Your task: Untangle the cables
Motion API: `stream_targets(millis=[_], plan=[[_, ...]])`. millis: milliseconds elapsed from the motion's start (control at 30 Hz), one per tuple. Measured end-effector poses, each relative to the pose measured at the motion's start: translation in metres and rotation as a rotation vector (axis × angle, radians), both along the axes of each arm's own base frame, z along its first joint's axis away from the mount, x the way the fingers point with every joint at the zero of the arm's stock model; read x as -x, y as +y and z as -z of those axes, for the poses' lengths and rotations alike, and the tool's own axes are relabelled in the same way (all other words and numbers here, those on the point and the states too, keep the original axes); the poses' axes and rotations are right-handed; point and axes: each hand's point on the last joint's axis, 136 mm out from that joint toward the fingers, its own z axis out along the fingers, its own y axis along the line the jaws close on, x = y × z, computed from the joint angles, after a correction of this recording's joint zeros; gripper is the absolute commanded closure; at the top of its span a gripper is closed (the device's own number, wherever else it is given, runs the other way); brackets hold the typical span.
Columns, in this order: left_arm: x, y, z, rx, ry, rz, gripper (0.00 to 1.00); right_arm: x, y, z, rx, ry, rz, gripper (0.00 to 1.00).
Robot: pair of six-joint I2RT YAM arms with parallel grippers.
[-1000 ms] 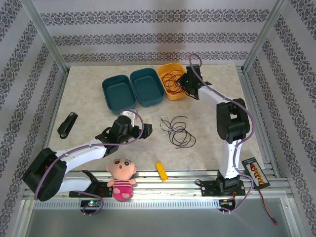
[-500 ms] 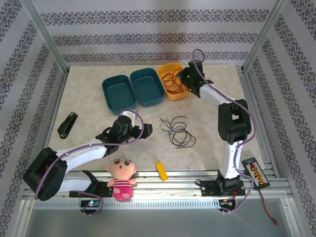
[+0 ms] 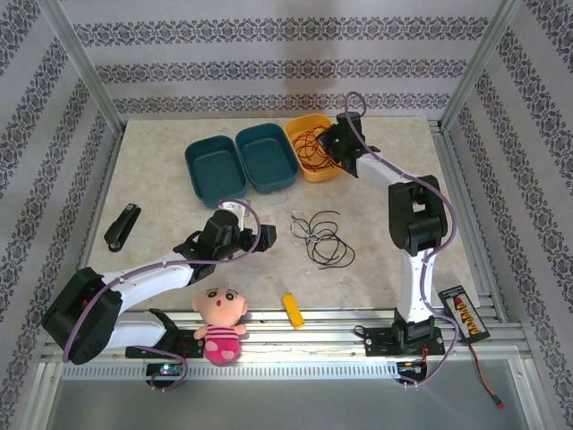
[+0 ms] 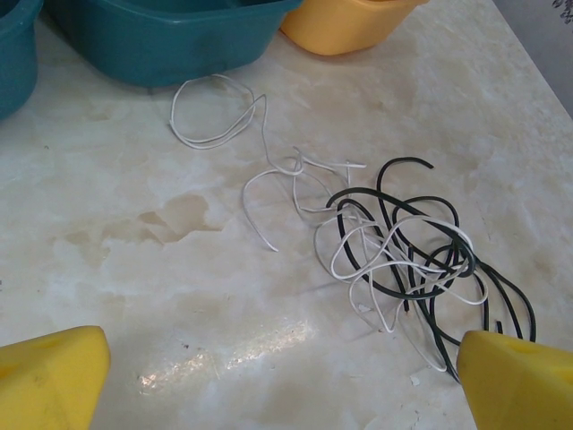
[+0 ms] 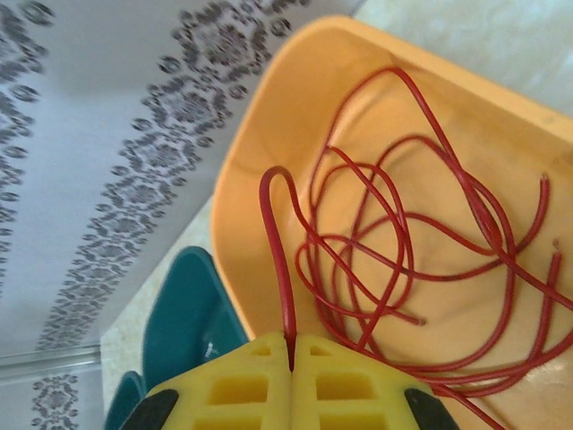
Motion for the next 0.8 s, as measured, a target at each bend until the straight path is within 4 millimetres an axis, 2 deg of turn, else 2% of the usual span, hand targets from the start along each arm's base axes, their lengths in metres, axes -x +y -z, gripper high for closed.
stream_targets(millis=[100, 400, 500, 600, 700, 800], plan=[[0.0, 0.0, 0.0, 0.0, 0.0, 0.0, 0.01, 0.003, -0.001, 0.006, 0.004, 0.02, 0.0, 0.98], [0.0, -0.001, 0.001, 0.0, 0.004, 0.004, 0.01, 0.022, -0.013, 0.032, 0.121, 0.13, -0.014, 0.79], [0.001, -0.001, 0.002, 0.0, 0.007, 0.007, 0.01, 0.028, -0.017, 0.035, 0.165, 0.151, -0.024, 0.73], [0.001, -0.002, 0.004, 0.0, 0.014, 0.013, 0.01, 0.032, -0.022, 0.027, 0.203, 0.149, -0.027, 0.67], [0.002, -0.003, 0.005, 0.0, 0.019, 0.017, 0.01, 0.036, -0.027, 0.013, 0.24, 0.131, -0.025, 0.62], [0.002, -0.003, 0.005, 0.002, 0.019, 0.019, 0.01, 0.04, -0.033, -0.006, 0.267, 0.1, -0.015, 0.61]])
